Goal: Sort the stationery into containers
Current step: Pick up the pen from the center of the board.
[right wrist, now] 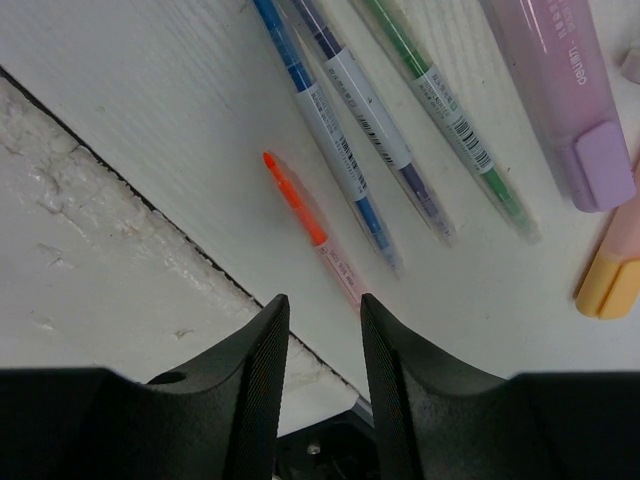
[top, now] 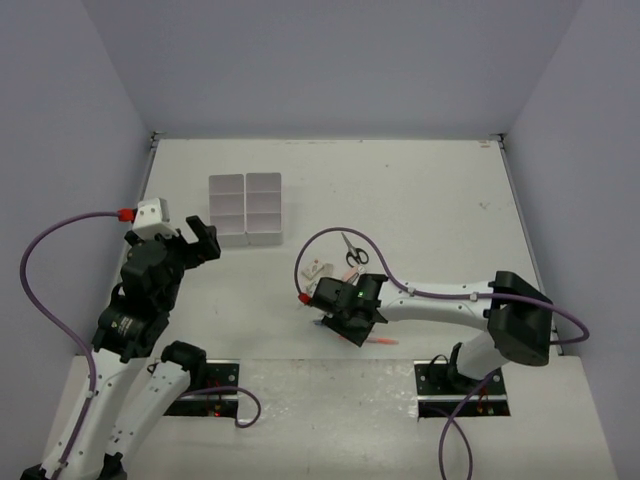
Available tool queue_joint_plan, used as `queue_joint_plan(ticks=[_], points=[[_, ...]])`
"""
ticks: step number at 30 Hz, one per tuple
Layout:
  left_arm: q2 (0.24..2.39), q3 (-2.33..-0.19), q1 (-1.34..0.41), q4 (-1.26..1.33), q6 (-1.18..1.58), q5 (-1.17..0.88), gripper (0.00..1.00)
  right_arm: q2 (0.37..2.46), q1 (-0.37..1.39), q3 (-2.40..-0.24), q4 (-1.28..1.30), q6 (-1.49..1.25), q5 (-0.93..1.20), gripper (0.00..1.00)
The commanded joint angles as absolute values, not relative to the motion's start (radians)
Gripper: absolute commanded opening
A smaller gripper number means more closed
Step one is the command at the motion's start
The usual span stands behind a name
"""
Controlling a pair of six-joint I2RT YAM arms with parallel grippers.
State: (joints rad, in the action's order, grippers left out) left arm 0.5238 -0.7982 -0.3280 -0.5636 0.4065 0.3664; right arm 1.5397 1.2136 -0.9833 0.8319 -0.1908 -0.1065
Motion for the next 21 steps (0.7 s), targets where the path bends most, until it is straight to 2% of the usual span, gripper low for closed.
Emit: queue_joint_plan(ticks=[1,21], points=[[0.511,-0.788,-0.334,-0.546,0.414,0.373,1.0,1.552,1.218,-0.988,0.851,-0.221,-0.133,0.37],[0.518,-0.787,-0.337,-0.546,0.413,0.37,1.0,1.69,1.218,-1.004,0.856,-0.151,-0.134,0.33]])
